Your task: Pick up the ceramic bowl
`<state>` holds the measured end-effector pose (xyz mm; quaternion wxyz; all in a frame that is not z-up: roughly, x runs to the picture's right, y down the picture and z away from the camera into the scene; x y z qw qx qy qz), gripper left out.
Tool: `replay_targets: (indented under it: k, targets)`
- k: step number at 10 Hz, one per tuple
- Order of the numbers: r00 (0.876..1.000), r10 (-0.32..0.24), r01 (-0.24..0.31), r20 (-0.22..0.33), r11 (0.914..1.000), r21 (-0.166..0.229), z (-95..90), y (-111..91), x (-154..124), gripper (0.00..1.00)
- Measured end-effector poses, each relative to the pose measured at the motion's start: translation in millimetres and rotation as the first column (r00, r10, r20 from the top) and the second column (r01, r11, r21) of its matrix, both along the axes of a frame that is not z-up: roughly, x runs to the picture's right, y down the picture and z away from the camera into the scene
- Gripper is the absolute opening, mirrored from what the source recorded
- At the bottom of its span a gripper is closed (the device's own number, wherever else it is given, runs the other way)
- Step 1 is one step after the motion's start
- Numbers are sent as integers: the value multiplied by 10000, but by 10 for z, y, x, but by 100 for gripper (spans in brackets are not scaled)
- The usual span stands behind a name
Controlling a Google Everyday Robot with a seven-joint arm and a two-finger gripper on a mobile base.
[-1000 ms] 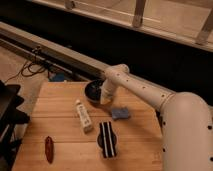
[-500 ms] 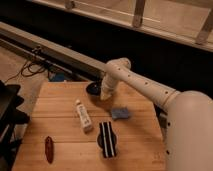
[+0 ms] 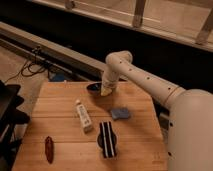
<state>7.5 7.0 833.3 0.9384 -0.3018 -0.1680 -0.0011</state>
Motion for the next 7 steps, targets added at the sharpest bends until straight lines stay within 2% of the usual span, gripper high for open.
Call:
replay_targets:
  k: [7]
  targets:
    - [10000,-51,51,-1,10000,49,-189,-193,19,3]
